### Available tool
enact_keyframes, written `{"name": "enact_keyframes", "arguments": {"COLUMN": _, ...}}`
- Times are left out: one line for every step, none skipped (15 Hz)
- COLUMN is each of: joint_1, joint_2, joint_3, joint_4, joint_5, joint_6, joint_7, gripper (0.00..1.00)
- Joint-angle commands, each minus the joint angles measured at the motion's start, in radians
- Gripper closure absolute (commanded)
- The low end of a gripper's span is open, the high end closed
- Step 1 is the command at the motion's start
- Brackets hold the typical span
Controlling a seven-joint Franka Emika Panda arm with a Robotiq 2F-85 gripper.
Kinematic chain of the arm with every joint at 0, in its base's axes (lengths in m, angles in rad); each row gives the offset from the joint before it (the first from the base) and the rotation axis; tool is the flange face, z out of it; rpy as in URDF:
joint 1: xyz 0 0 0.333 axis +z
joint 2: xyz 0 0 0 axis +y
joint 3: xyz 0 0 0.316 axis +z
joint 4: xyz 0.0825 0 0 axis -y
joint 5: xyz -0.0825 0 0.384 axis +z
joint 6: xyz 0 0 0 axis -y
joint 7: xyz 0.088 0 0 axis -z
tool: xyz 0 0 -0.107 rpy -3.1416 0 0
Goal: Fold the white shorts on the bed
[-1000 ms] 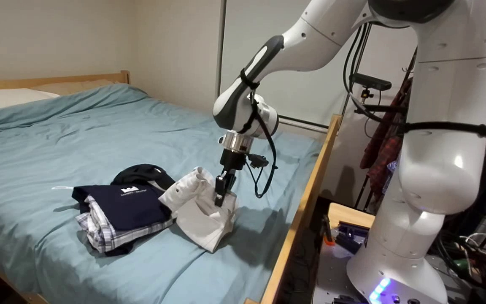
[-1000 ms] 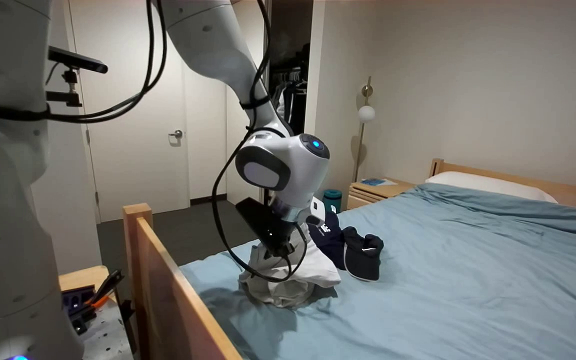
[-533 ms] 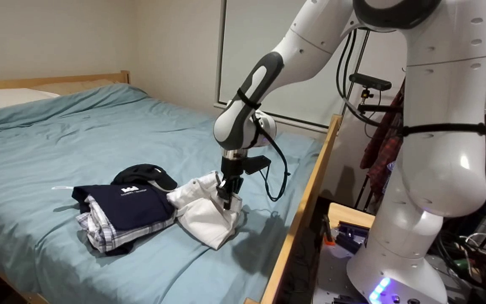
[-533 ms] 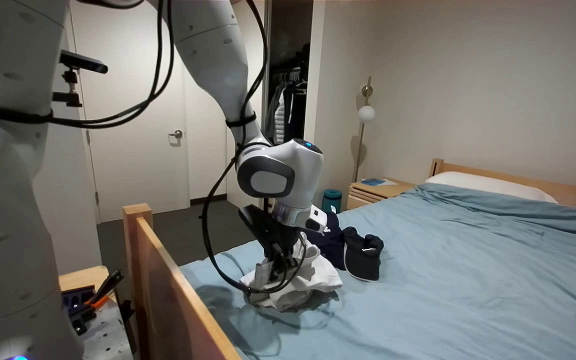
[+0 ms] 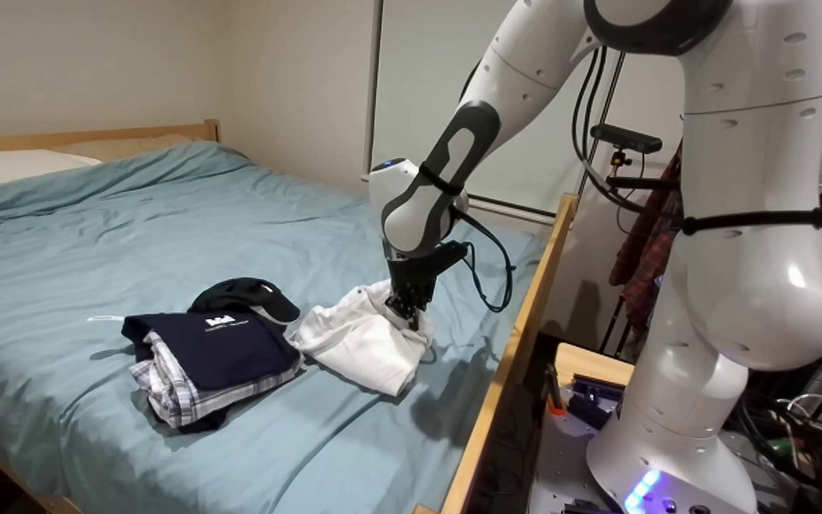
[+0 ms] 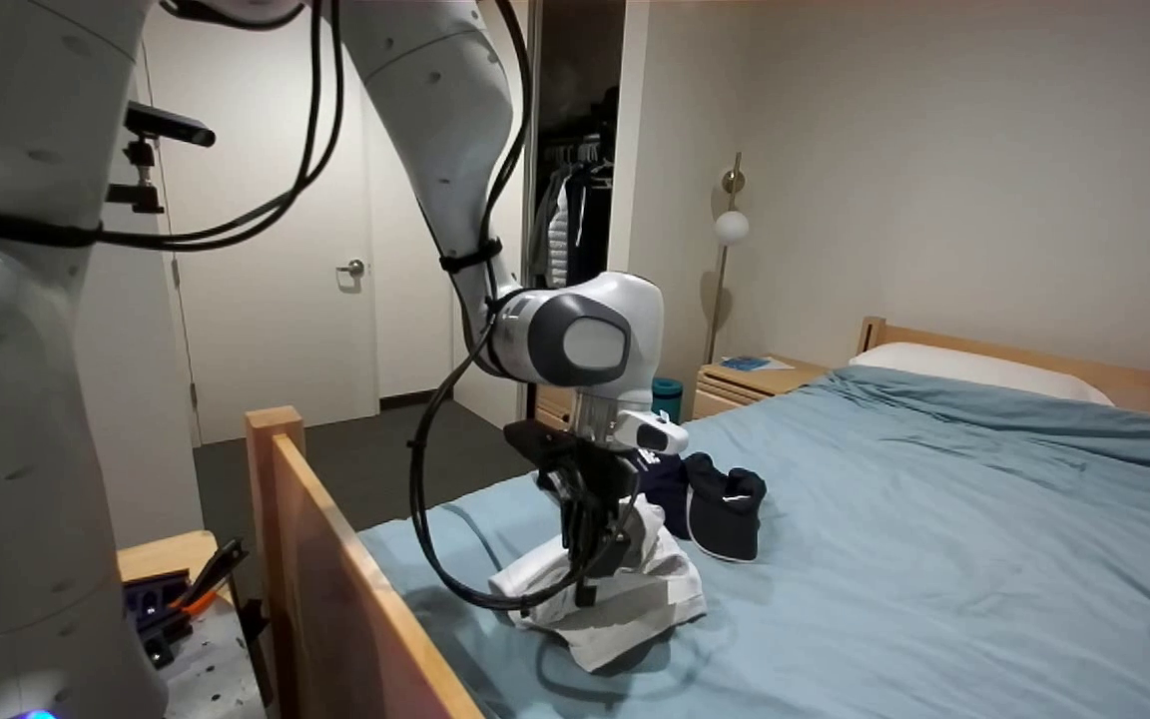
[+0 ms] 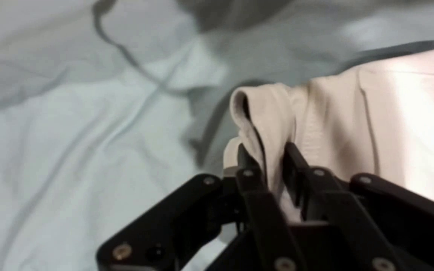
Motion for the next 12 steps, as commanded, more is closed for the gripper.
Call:
{"name": "enact_keyframes", "arguments": {"joint_1": 0.007, "joint_2": 0.031, "joint_3": -0.001, "joint_4": 0.065, "joint_5": -0.101, "joint_6": -0.078, "joint_7": 0.117, "gripper": 0.46}}
{"name": "enact_keyframes", "arguments": {"joint_1": 0.000, "joint_2": 0.034, "joint_3": 0.010, "joint_4": 0.070, "joint_5": -0.099, "joint_6": -0.070, "joint_7": 0.113, "gripper": 0.39}}
{"name": "enact_keyframes", "arguments": {"joint_1": -0.005, "joint_2": 0.039, "joint_3": 0.020, "joint_4": 0.074, "joint_5": -0.092, "joint_6": -0.057, "joint_7": 0.105, "gripper": 0.33}}
{"name": "enact_keyframes", "arguments": {"joint_1": -0.010, "joint_2": 0.045, "joint_3": 0.032, "joint_4": 0.074, "joint_5": -0.077, "joint_6": -0.031, "joint_7": 0.092, "gripper": 0.27}}
{"name": "enact_keyframes", "arguments": {"joint_1": -0.011, "joint_2": 0.049, "joint_3": 0.038, "joint_4": 0.075, "joint_5": -0.073, "joint_6": -0.013, "joint_7": 0.087, "gripper": 0.20}}
{"name": "enact_keyframes", "arguments": {"joint_1": -0.013, "joint_2": 0.058, "joint_3": 0.048, "joint_4": 0.073, "joint_5": -0.067, "joint_6": 0.029, "joint_7": 0.079, "gripper": 0.14}}
{"name": "enact_keyframes", "arguments": {"joint_1": -0.009, "joint_2": 0.066, "joint_3": 0.049, "joint_4": 0.073, "joint_5": -0.075, "joint_6": 0.058, "joint_7": 0.084, "gripper": 0.07}}
{"name": "enact_keyframes", "arguments": {"joint_1": 0.012, "joint_2": 0.080, "joint_3": 0.039, "joint_4": 0.081, "joint_5": -0.110, "joint_6": 0.080, "joint_7": 0.115, "gripper": 0.02}}
{"name": "enact_keyframes", "arguments": {"joint_1": 0.024, "joint_2": 0.088, "joint_3": 0.031, "joint_4": 0.084, "joint_5": -0.126, "joint_6": 0.098, "joint_7": 0.129, "gripper": 0.00}}
{"name": "enact_keyframes", "arguments": {"joint_1": 0.046, "joint_2": 0.097, "joint_3": 0.018, "joint_4": 0.090, "joint_5": -0.157, "joint_6": 0.129, "joint_7": 0.157, "gripper": 0.00}}
{"name": "enact_keyframes", "arguments": {"joint_1": 0.064, "joint_2": 0.102, "joint_3": 0.007, "joint_4": 0.096, "joint_5": -0.185, "joint_6": 0.141, "joint_7": 0.182, "gripper": 0.00}}
{"name": "enact_keyframes", "arguments": {"joint_1": 0.096, "joint_2": 0.097, "joint_3": -0.016, "joint_4": 0.101, "joint_5": -0.233, "joint_6": 0.136, "joint_7": 0.226, "gripper": 0.00}}
